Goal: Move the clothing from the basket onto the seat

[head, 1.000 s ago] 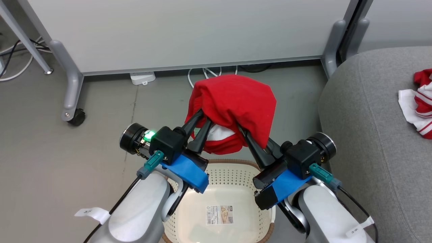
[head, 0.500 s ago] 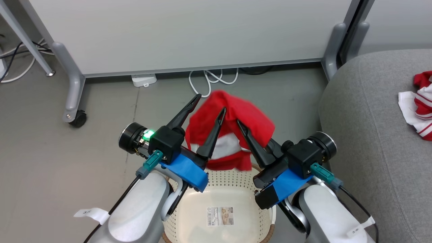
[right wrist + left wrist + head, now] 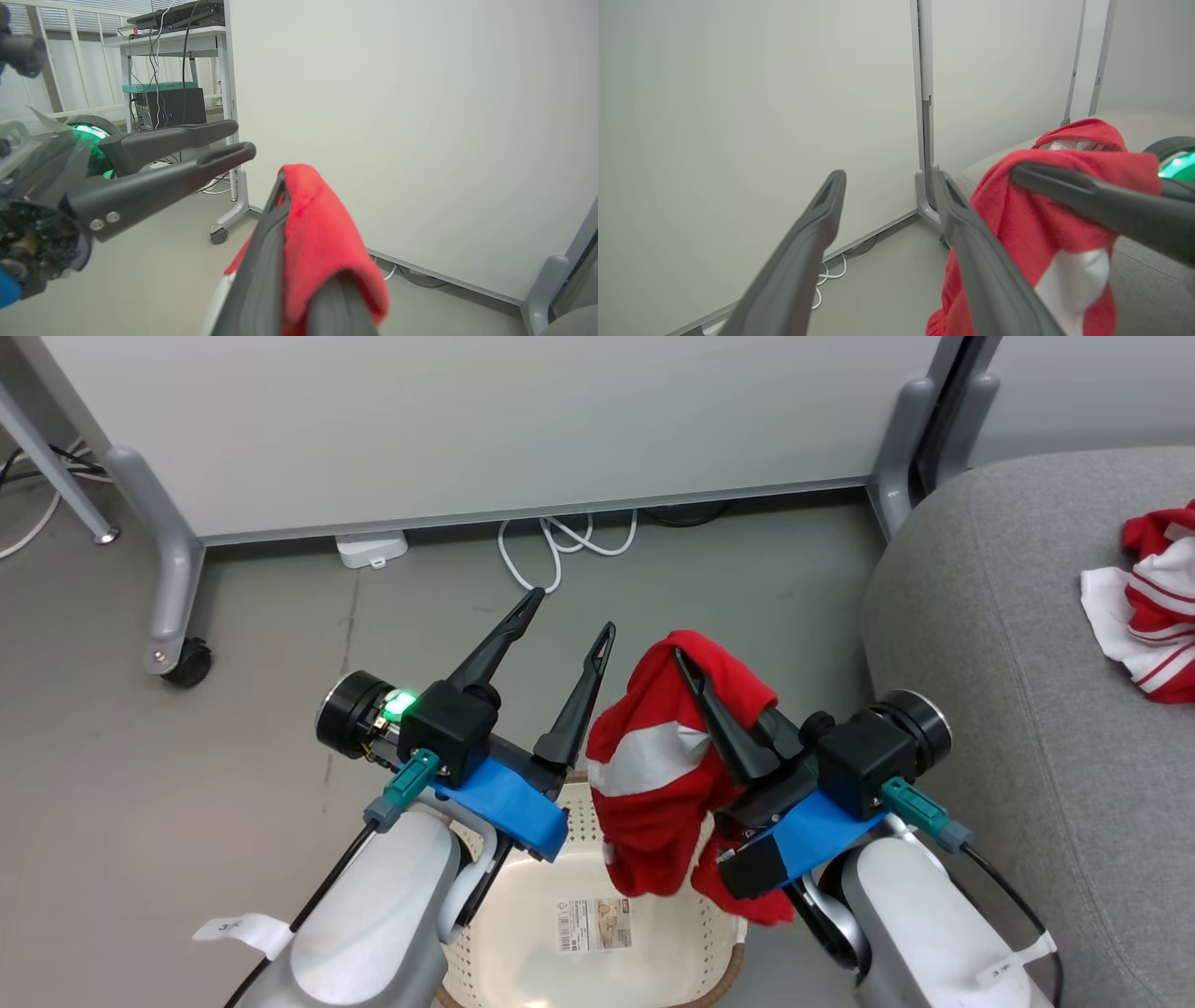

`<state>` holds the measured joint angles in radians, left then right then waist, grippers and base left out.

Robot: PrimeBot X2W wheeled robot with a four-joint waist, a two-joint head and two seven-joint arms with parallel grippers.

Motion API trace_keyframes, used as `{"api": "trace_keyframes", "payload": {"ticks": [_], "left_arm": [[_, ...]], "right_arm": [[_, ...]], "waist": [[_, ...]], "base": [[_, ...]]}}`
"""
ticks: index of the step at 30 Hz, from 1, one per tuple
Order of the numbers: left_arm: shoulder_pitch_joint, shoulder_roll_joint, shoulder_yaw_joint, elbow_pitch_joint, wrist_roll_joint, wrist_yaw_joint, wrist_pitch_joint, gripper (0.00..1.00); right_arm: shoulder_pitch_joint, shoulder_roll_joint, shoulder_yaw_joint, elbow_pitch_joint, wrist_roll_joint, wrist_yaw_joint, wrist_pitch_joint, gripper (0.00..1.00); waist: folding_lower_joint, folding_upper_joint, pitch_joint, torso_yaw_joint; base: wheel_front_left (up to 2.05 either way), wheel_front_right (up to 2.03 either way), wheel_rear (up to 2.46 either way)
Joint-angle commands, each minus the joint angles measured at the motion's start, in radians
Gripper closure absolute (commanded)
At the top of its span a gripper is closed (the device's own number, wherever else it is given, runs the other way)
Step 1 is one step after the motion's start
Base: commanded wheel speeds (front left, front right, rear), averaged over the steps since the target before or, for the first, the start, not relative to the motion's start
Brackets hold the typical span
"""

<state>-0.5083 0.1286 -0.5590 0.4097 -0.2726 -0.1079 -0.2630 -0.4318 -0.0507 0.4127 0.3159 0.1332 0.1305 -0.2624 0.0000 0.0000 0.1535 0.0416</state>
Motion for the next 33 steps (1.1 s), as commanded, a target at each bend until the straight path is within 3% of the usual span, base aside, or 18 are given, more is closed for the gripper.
{"api": "trace_keyframes", "payload": {"ticks": [1, 33], "left_arm": [[0.010, 0.002, 0.004, -0.003, 0.003, 0.001, -0.003, 0.00], [-0.029, 0.018, -0.102, 0.006, 0.013, -0.021, -0.003, 0.00]], "right_arm": [[0.003, 0.001, -0.009, -0.010, -0.009, 0.000, -0.004, 1.00], [0.061, -0.012, -0.254, -0.164, -0.073, 0.000, -0.004, 1.00]], "waist": [[0.0000, 0.0000, 0.007, -0.016], [0.0000, 0.0000, 0.120, -0.298]], "base": [[0.00, 0.00, 0.00], [0.00, 0.00, 0.00]]}}
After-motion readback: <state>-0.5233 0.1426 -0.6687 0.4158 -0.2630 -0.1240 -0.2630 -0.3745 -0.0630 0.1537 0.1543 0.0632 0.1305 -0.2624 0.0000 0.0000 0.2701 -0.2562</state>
